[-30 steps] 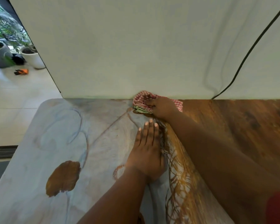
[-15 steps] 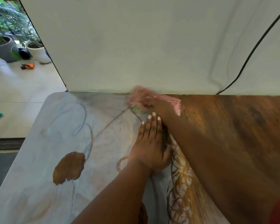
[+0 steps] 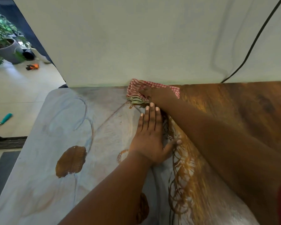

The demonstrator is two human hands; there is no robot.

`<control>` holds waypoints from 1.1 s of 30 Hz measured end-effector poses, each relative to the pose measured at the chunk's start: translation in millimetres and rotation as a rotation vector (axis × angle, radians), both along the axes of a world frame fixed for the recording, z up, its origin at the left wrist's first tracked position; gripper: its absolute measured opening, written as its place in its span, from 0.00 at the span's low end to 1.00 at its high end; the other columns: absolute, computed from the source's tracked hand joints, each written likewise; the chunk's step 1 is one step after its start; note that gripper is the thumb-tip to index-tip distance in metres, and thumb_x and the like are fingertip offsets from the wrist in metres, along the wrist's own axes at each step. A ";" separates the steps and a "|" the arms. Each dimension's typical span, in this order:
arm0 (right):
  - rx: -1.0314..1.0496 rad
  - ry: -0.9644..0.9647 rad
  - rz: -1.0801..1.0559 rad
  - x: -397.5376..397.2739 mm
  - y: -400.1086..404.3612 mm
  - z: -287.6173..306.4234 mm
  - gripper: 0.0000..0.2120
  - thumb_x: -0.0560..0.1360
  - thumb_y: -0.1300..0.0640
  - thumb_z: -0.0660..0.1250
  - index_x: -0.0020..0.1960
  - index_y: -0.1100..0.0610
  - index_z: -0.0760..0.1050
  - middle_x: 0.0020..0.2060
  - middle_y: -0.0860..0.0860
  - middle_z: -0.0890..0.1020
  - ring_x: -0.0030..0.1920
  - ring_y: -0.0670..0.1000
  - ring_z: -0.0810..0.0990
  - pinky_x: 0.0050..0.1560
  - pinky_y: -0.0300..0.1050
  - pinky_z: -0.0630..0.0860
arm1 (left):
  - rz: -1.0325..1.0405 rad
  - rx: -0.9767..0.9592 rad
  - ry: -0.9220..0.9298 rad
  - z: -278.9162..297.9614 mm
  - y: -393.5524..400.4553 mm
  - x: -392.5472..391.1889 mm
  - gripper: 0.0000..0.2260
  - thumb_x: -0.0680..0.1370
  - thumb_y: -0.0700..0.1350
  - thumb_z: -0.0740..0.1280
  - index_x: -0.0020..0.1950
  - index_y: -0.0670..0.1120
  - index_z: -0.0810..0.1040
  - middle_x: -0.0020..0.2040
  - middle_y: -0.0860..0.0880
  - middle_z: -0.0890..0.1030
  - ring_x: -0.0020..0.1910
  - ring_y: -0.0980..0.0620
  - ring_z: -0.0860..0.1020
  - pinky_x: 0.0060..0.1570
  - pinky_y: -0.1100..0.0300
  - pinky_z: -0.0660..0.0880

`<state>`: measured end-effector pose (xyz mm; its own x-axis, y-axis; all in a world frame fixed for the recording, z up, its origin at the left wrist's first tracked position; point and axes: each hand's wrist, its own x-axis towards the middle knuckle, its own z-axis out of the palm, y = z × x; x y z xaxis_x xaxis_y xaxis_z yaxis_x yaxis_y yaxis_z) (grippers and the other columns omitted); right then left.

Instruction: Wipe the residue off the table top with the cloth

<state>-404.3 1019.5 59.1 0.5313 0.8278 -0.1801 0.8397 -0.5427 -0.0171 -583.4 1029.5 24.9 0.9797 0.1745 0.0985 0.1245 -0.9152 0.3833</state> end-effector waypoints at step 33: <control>0.008 0.251 -0.168 -146.6 -108.1 -1.3 0.25 0.82 0.53 0.52 0.76 0.39 0.51 0.77 0.45 0.50 0.76 0.53 0.48 0.72 0.56 0.46 | -0.058 0.141 0.227 12.6 53.5 -163.4 0.41 0.77 0.71 0.43 0.78 0.42 0.46 0.78 0.43 0.45 0.75 0.53 0.35 0.72 0.60 0.34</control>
<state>-550.8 911.4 57.8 0.6006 0.7339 -0.3171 0.7072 -0.6727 -0.2175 -746.8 1082.9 37.5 0.9874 0.1178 -0.1054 0.1386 -0.9657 0.2198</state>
